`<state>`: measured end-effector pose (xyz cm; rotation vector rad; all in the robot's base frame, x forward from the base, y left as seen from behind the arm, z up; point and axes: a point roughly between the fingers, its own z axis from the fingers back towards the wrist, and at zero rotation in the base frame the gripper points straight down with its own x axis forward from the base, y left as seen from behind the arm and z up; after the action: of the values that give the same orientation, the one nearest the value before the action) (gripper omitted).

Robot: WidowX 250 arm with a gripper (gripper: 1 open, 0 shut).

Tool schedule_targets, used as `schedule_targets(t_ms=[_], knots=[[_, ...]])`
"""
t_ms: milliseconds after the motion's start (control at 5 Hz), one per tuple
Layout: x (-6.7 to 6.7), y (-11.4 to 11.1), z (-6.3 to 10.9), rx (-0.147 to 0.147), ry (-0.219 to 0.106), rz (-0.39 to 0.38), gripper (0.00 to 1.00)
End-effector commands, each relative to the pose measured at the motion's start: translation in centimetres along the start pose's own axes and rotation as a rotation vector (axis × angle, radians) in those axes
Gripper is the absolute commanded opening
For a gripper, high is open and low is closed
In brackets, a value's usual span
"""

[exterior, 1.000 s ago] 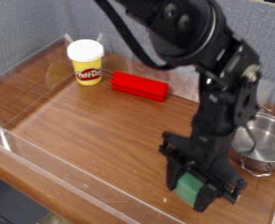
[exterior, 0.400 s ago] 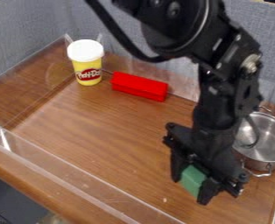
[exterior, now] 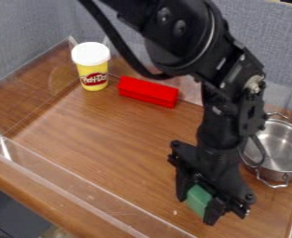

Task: Put green object to the left side of the table

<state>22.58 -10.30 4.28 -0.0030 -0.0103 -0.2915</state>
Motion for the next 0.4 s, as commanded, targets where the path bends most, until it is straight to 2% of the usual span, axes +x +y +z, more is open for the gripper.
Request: schedule_targets(t_ms=[0, 200], knots=[[0.54, 0.36, 1.09, 0.003, -0.041, 0.005, 0.00], [0.75, 0.42, 1.35, 0.008, -0.050, 0.001, 0.00]])
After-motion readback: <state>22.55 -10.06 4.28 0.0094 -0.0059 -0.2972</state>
